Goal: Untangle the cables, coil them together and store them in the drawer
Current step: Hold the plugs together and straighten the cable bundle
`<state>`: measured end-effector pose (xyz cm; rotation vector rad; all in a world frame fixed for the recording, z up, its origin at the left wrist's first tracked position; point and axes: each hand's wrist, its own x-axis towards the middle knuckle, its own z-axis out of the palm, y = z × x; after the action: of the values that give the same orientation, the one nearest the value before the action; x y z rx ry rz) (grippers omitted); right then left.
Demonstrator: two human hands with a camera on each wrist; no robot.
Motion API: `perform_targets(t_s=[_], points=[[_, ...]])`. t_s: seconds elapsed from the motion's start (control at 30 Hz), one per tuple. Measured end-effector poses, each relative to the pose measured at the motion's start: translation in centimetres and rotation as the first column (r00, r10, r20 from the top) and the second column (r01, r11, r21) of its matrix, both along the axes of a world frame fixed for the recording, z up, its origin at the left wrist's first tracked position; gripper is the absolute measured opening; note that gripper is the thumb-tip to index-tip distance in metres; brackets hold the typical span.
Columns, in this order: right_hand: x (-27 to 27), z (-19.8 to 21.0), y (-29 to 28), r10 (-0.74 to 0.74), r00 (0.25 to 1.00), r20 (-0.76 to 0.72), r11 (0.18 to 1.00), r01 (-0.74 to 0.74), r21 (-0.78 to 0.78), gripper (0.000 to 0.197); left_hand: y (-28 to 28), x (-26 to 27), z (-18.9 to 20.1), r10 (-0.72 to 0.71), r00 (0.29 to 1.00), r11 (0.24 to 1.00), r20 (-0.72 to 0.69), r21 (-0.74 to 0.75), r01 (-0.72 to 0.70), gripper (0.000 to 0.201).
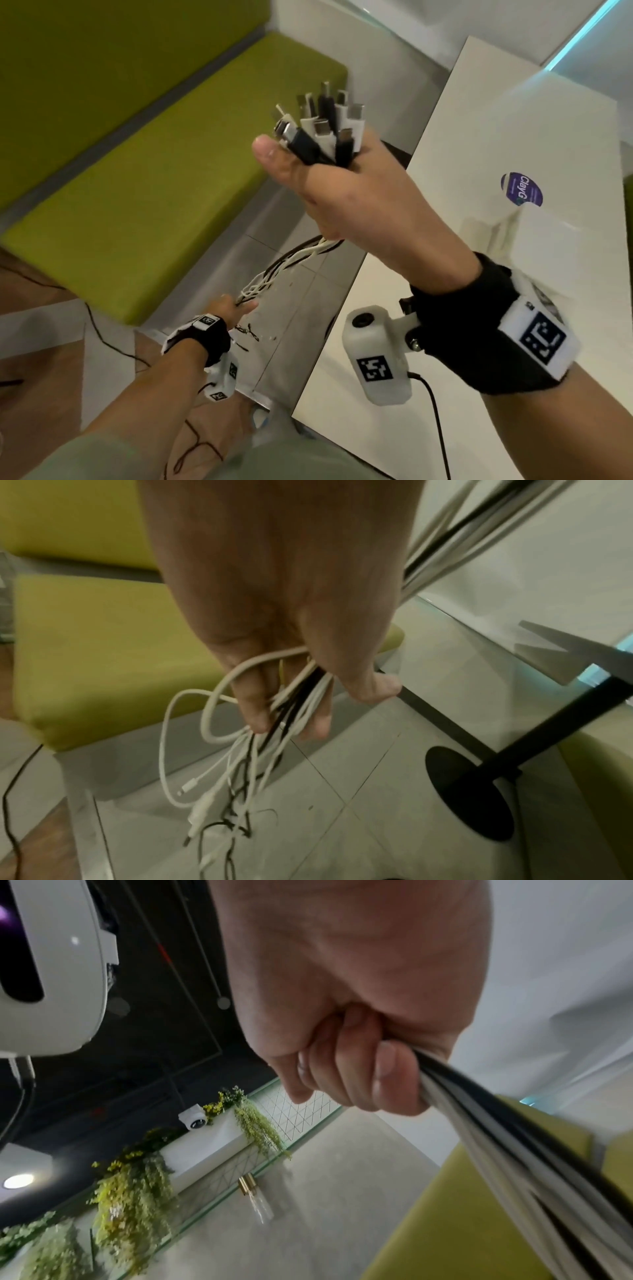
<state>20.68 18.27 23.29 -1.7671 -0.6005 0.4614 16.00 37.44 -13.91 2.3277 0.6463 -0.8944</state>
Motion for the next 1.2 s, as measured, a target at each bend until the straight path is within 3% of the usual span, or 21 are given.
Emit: perform_targets(t_s=[0.07,0.17,0.27,0.37,0.47,0.53,0.6,0.7,0.83,0.87,1.0,1.1,1.2], points=[[0.0,-0.2,0.2,-0.001,0.999,0.048,1.000,0.002,-0.020,0.046,-0.6,0.7,0.4,-0.023,1.000,1.000,-0.008,-0.006,0.023,0.060],[0.1,-0.8,0.2,0.015,1.000,-0.003,0.997,-0.015,0.080,0.046,-1.3,2.2,1.9,-0.029,1.000,0.998,0.000,-0.058,0.029,0.065],[0.4,-1.6,0.0,0.055,0.996,-0.068,0.987,-0.044,0.152,0.045,-0.4,3.8,3.5,-0.112,0.994,0.980,-0.020,-0.165,0.107,0.092],[1.0,-2.7,-0.1,0.102,0.991,-0.088,0.984,-0.088,0.152,0.046,1.0,5.9,7.0,-0.303,0.951,0.948,-0.060,-0.123,0.294,0.122],[1.5,-3.5,-0.2,0.137,0.984,-0.111,0.982,-0.120,0.149,0.047,2.6,7.6,11.8,-0.372,0.925,0.928,-0.072,-0.019,0.372,0.131],[1.7,-3.9,-0.3,0.160,0.978,-0.135,0.976,-0.136,0.168,0.047,2.5,8.0,16.0,-0.393,0.919,0.918,0.022,-0.045,0.394,0.131],[1.8,-4.1,-0.4,0.183,0.970,-0.158,0.970,-0.152,0.189,0.046,0.6,7.5,20.5,-0.410,0.877,0.860,0.252,-0.215,0.463,0.116],[2.1,-4.5,-0.2,0.193,0.964,-0.182,0.963,-0.150,0.225,0.046,-4.2,6.1,25.4,-0.298,0.800,0.723,0.520,-0.424,0.545,0.067],[2.7,-4.7,-1.0,0.129,0.946,-0.297,0.959,-0.043,0.281,0.040,-8.9,4.9,26.3,-0.220,0.787,0.578,0.576,-0.573,0.581,0.020],[2.9,-4.8,-1.4,0.102,0.945,-0.309,0.963,-0.017,0.268,0.038,-9.6,4.8,26.0,-0.178,0.792,0.569,0.584,-0.596,0.567,0.017],[3.8,-5.6,-2.7,-0.136,0.968,-0.209,0.975,0.168,0.146,0.038,-10.7,5.0,24.5,0.026,0.766,0.668,0.642,-0.582,0.464,0.031],[3.2,-6.4,-2.7,-0.319,0.943,-0.093,0.944,0.325,0.056,0.044,-11.3,5.3,23.1,0.007,0.723,0.821,0.690,-0.417,0.389,0.037],[2.4,-7.1,-1.9,-0.397,0.912,-0.105,0.901,0.409,0.143,0.044,-12.2,4.9,22.8,0.016,0.686,0.899,0.728,-0.310,0.308,0.049]])
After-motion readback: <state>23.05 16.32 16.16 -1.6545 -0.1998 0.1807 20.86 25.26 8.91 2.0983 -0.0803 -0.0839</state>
